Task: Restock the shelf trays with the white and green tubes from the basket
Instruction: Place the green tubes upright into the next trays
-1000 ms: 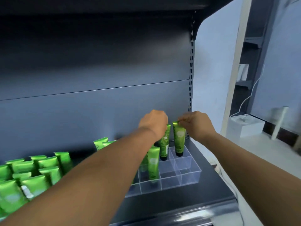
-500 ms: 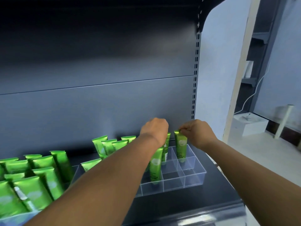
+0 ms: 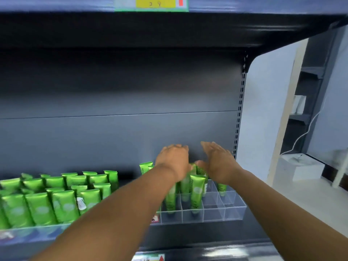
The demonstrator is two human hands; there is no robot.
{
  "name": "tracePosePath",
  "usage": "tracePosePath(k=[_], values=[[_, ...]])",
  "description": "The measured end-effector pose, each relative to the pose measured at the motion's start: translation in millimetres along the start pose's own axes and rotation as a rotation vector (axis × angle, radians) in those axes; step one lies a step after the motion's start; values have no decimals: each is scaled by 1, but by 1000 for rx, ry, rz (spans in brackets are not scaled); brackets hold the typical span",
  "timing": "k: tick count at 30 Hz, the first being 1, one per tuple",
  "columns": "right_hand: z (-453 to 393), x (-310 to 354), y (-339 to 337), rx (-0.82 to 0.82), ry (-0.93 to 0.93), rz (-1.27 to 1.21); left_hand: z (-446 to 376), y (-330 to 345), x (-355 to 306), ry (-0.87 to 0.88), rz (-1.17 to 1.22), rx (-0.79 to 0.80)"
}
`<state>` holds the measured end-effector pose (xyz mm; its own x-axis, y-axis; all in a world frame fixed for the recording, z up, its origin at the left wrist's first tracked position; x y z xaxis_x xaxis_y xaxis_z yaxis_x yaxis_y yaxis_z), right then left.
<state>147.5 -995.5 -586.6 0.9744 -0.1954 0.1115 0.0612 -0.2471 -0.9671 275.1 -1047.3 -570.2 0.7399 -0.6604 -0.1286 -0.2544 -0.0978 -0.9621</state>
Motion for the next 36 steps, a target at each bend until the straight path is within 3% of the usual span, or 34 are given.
tracePosePath(k=[16,27,36], values=[[76,222,45,121,-334,-9,207,-29,155,-307,-39,-9],[128,363,115,324,-576,-50,352,4,258,-560,-24,133],[161,438,193,500,-679,-24,427,52,321,-718,16,281]])
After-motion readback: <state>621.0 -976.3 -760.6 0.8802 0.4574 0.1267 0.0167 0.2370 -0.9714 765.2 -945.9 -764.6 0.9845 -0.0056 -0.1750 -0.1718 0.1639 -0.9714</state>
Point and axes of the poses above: each hand's wrist, its own z-axis away from the middle knuckle, its own y-axis out of the palm, x = y × z, the point moved 2 cm from there along -z, towards the middle knuckle, and after that the axes turned 6 degrees about z, right-handed, at the moved point
